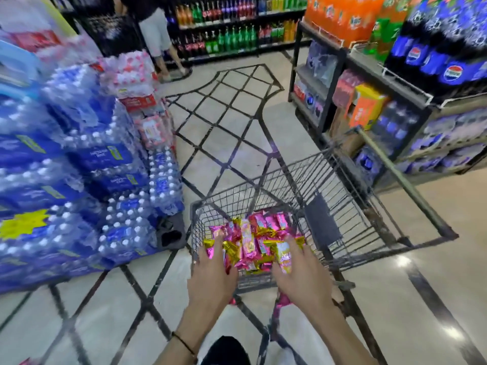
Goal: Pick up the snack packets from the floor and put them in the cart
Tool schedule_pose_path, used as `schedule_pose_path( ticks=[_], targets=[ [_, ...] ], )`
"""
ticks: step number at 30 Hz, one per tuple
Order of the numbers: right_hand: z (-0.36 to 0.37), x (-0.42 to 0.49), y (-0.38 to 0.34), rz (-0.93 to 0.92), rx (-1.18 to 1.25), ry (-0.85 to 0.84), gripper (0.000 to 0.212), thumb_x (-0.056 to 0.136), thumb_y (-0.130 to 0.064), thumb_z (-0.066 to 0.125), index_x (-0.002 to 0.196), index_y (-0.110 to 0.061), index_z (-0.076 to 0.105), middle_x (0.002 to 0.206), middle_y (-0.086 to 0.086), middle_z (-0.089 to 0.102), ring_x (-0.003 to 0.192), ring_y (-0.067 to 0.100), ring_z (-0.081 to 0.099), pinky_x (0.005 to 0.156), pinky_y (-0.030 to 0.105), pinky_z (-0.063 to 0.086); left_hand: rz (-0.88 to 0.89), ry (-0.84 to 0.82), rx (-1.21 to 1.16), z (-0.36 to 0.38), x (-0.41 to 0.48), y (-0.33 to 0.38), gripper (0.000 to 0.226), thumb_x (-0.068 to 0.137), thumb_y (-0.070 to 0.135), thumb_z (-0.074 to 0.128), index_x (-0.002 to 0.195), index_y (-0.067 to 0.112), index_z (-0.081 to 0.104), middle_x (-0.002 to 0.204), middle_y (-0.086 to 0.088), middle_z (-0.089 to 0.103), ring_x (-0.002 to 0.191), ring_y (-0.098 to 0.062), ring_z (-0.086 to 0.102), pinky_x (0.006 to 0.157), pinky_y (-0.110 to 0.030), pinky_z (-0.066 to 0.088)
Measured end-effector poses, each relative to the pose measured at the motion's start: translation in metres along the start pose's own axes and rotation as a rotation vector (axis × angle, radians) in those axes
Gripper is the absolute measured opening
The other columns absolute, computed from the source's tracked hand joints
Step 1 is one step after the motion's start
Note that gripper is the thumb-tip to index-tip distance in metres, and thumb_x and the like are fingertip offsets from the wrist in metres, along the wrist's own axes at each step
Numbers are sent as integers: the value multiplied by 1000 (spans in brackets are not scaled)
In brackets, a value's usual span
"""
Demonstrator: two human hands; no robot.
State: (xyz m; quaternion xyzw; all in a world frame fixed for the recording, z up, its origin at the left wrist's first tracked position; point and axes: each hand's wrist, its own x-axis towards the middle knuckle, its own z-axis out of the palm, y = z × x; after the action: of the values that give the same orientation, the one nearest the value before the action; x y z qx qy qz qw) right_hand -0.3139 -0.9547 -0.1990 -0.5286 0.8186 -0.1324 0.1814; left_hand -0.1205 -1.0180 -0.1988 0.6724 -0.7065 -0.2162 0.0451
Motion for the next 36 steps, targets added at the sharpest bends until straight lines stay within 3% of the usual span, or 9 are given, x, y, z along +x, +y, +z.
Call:
schedule_pose_path(
  ticks=[7, 11, 14, 17, 22, 26, 29, 33, 36],
  targets=[
    [21, 90, 13, -22, -88, -137, 71, 90, -59, 48, 152, -35, 24, 132, 9, 55, 107, 29, 62, 69, 36, 48, -87, -43, -89, 21, 70, 18, 75, 94, 42, 59, 154, 42, 15, 143, -7, 33, 91, -31, 65, 75, -46, 57],
    [29, 118, 19, -10, -116, -186, 73, 92, -62, 46, 156, -35, 22, 141, 9, 50, 122, 28, 57, 84, 39, 52, -50, -56, -100, 36, 121, 33, 74, 94, 42, 60, 154, 42, 17, 138, -10, 38, 85, -26, 62, 66, -38, 52],
    [33, 142, 28, 30, -115, -210, 69, 93, -63, 45, 153, -36, 25, 135, 5, 53, 113, 25, 61, 78, 38, 51, -36, -81, -113, 50, 164, 44, 76, 94, 45, 60, 155, 39, 15, 143, -13, 35, 97, -31, 64, 69, -37, 50],
    [37, 170, 41, 47, -117, -225, 66, 94, -62, 46, 152, -36, 28, 133, 4, 55, 108, 25, 63, 72, 36, 49, -34, -69, -118, 61, 199, 52, 77, 95, 47, 59, 156, 38, 14, 146, -14, 35, 90, -26, 65, 62, -32, 44],
    [74, 223, 64, 39, -140, -294, 66, 95, -57, 44, 153, -31, 26, 132, 10, 53, 113, 31, 59, 76, 40, 51, -135, -142, -59, 101, 237, 48, 76, 97, 46, 57, 157, 37, 12, 156, -15, 25, 117, -37, 59, 76, -41, 50],
    [135, 259, 95, -34, -219, -409, 72, 92, -56, 36, 156, -26, 25, 142, 20, 48, 126, 39, 49, 90, 47, 53, -202, -178, -41, 163, 262, 36, 80, 95, 43, 55, 159, 33, 8, 155, -25, 23, 115, -45, 58, 84, -50, 54],
    [178, 275, 118, -38, -246, -486, 73, 95, -55, 40, 158, -26, 18, 147, 22, 42, 132, 38, 44, 99, 47, 48, -250, -199, 3, 207, 273, 32, 82, 98, 43, 52, 160, 31, 1, 159, -27, 16, 129, -48, 47, 92, -55, 52],
    [223, 294, 147, 27, -203, -523, 72, 93, -48, 49, 156, -28, 18, 143, 21, 45, 129, 38, 45, 95, 48, 49, -256, -174, 50, 259, 284, 22, 84, 98, 43, 51, 159, 36, -5, 155, -27, 20, 129, -53, 43, 89, -63, 52],
    [256, 302, 161, 62, -134, -541, 75, 93, -44, 53, 157, -27, 16, 145, 23, 42, 133, 41, 39, 101, 49, 45, -267, -195, 94, 286, 287, 9, 79, 101, 45, 48, 160, 34, -3, 157, -30, 20, 138, -51, 36, 99, -59, 46]
  ],
)
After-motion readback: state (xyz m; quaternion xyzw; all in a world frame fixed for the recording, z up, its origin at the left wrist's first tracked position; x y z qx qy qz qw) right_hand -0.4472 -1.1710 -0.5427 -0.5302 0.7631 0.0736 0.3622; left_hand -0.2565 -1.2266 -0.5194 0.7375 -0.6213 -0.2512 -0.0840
